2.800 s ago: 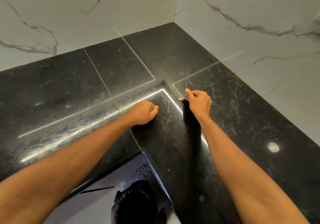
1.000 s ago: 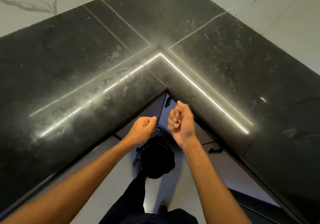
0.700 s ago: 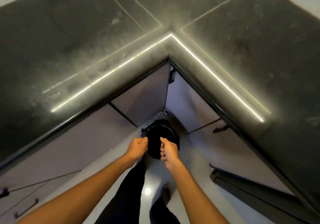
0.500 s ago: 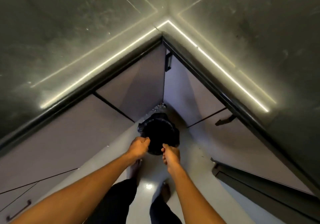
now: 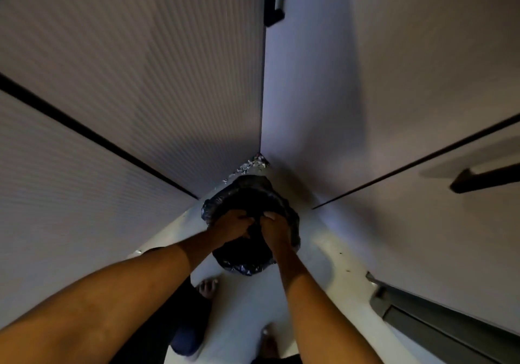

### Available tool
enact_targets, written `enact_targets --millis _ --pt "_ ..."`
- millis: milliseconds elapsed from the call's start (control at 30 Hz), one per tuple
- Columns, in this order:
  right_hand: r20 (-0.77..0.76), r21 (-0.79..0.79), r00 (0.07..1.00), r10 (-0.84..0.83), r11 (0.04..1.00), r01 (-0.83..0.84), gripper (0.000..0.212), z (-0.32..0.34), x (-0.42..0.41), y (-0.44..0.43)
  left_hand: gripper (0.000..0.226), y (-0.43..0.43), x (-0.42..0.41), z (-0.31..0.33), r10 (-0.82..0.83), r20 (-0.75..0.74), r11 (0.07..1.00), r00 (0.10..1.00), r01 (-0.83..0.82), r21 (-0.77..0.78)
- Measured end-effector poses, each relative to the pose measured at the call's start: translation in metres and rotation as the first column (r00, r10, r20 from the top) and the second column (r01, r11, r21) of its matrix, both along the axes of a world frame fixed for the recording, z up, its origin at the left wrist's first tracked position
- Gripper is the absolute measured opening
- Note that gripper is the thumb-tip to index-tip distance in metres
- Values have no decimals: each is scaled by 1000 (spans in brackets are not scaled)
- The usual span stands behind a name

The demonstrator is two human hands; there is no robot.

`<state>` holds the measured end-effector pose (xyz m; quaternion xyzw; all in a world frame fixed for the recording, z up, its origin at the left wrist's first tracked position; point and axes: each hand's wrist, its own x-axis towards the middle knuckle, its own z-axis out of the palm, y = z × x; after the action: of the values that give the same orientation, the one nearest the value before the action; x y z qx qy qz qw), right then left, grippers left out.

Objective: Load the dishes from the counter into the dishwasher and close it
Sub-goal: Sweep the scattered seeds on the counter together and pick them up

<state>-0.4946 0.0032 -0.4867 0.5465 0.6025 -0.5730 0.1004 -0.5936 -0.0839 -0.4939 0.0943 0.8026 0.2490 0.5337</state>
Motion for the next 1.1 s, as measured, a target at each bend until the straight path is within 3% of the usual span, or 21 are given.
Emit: enact_targets --millis 100,233,367,467,533,667,733,867,967,1100 --pt "11 -14 1000 -1 1000 1 26 -18 7 5 22 -2 -5 0 -141 -189 990 972 143 -3" --pt "-9 -34 1000 -27 999 27 14 3 13 1 24 -14 -8 28 -94 -284 994 954 106 30" --pt "-6 -49 1000 0 999 0 21 39 29 -11 13 -36 -7 61 -59 -298 997 953 71 29" --pt "34 -41 989 143 989 -142 34 69 33 -16 55 -42 -5 97 -187 -196 982 963 185 -27" --pt "81 -44 963 256 966 -253 29 89 33 -16 64 -34 -5 118 -263 -133 964 956 266 4" --pt "74 69 932 354 931 -358 40 110 25 -1 59 -3 -11 126 -374 -196 923 907 385 21" --pt "86 105 910 405 905 -413 44 98 21 5 52 8 -16 115 -455 -266 886 850 463 -36" --pt "100 157 899 427 885 -438 43 60 23 10 44 16 -20 89 -451 -389 877 803 481 -22" --pt "53 149 937 346 925 -350 33 47 33 3 41 6 -22 80 -390 -443 903 807 429 -13" --pt "64 75 931 360 928 -364 29 45 44 -8 19 -22 -18 97 -278 -420 955 864 296 -25"
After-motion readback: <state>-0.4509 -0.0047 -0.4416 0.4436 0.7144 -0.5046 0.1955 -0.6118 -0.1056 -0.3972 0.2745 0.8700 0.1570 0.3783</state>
